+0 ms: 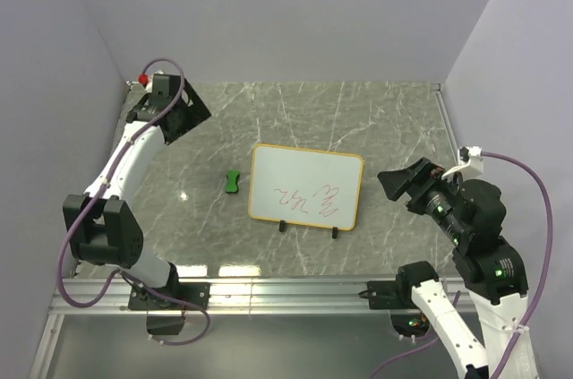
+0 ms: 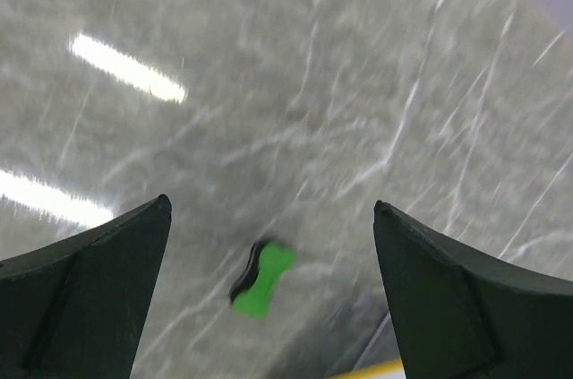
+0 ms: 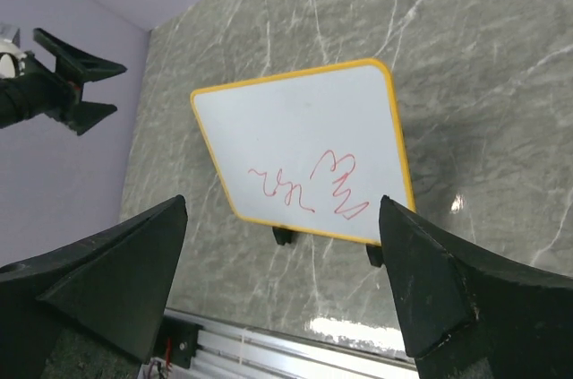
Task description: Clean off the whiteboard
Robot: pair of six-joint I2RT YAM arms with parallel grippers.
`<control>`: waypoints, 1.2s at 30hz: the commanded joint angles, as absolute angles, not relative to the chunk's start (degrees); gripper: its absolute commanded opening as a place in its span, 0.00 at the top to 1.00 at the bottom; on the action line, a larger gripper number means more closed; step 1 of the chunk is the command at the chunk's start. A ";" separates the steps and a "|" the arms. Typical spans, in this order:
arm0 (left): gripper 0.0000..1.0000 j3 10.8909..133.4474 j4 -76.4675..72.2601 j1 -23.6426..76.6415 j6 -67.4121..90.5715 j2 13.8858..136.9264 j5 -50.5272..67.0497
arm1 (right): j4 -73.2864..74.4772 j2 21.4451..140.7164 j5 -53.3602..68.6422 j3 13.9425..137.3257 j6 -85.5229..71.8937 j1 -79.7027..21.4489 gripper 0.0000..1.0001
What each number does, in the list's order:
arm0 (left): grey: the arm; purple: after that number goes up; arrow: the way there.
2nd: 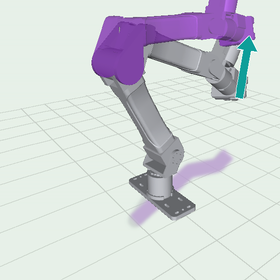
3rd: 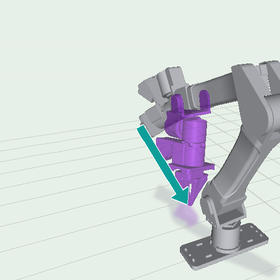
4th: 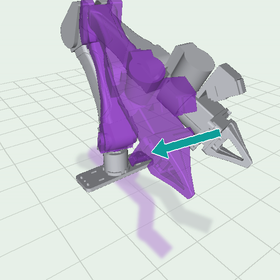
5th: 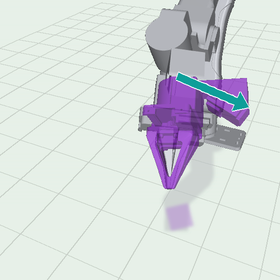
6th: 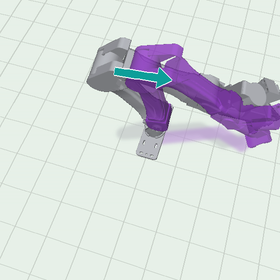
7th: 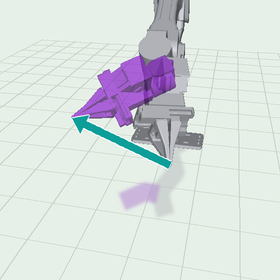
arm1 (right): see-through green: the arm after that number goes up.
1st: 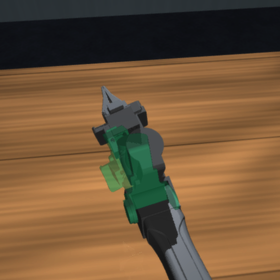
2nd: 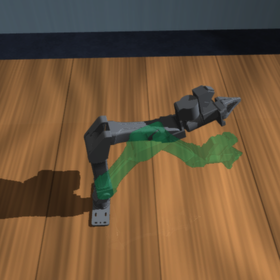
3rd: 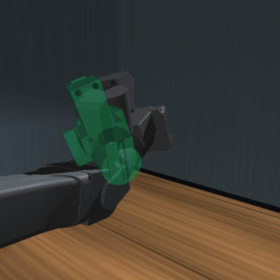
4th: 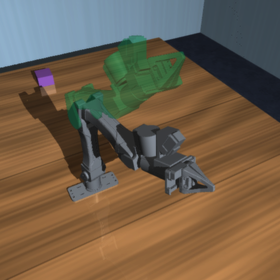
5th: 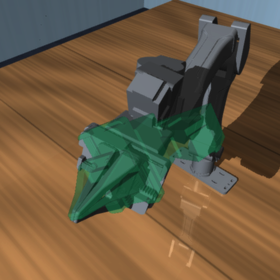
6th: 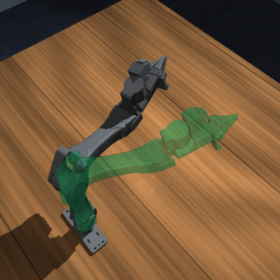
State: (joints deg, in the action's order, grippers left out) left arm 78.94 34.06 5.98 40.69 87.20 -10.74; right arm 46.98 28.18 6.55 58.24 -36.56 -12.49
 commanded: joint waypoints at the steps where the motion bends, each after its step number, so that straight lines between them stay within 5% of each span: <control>1: 0.01 79.02 43.33 6.15 39.99 89.37 -9.05 | 48.16 26.37 8.70 57.04 -37.09 -12.92 0.05; 19: 0.01 67.58 31.90 21.27 34.98 98.51 -6.50 | 53.79 26.71 6.94 51.77 -35.51 -12.92 0.09; 23: 0.08 69.43 33.57 21.53 33.23 103.09 -7.47 | 53.70 28.21 5.19 52.12 -33.76 -12.92 0.09; 29: 0.36 69.35 33.40 21.80 31.64 106.08 -6.50 | 53.18 30.06 2.55 52.21 -32.26 -12.83 0.09; 36: 0.83 67.33 33.66 21.97 31.11 105.56 -7.56 | 49.66 31.81 2.20 50.63 -32.61 -12.92 0.10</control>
